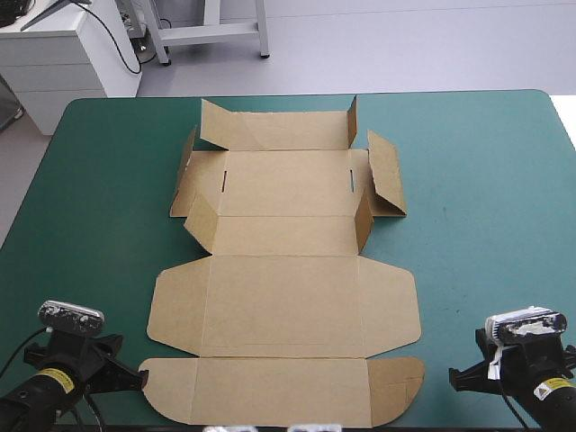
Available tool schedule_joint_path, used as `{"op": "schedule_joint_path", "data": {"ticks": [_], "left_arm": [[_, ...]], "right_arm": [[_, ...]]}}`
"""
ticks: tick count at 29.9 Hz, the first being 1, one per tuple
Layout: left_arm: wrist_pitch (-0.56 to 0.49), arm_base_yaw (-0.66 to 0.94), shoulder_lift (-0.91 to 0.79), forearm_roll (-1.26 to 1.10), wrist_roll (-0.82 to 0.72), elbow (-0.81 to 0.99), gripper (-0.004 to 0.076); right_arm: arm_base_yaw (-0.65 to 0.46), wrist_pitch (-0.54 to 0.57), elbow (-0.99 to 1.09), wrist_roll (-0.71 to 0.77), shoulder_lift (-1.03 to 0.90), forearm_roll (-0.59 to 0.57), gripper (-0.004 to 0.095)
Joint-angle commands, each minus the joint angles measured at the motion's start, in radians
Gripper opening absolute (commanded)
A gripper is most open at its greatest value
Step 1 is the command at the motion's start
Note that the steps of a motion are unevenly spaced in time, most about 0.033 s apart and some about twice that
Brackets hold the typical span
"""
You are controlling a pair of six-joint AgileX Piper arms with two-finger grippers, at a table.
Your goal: Fold the box
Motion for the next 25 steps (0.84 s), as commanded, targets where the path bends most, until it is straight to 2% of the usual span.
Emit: {"op": "schedule_joint_path", "data": {"ticks": [1,9,13,20,25], "left_arm": [[-0.048,0.000,0.010,-0.001,-0.001,-0.033,-0.0008],[-0.048,0.000,0.010,-0.001,-0.007,-0.033,-0.0008],[-0.048,0.000,0.010,-0.001,-0.007,-0.033,-0.0008],[-0.048,0.000,0.010,-0.001,-0.007,-0.033,-0.0008],[-0.048,0.000,0.010,-0.001,-0.007,-0.033,-0.0008]], "right_arm": [[0.004,-0.052,-0.026,-0.001,0.012,0.017,-0.0021],[0.004,-0.036,-0.035,-0.001,0.020,0.019,-0.0019],[0.004,-0.024,-0.107,-0.001,0.063,0.019,-0.0019],[0.004,0.033,-0.364,0.047,0.324,0.021,-0.0019],[0.004,0.079,-0.548,0.047,0.542,0.080,-0.0018]]}}
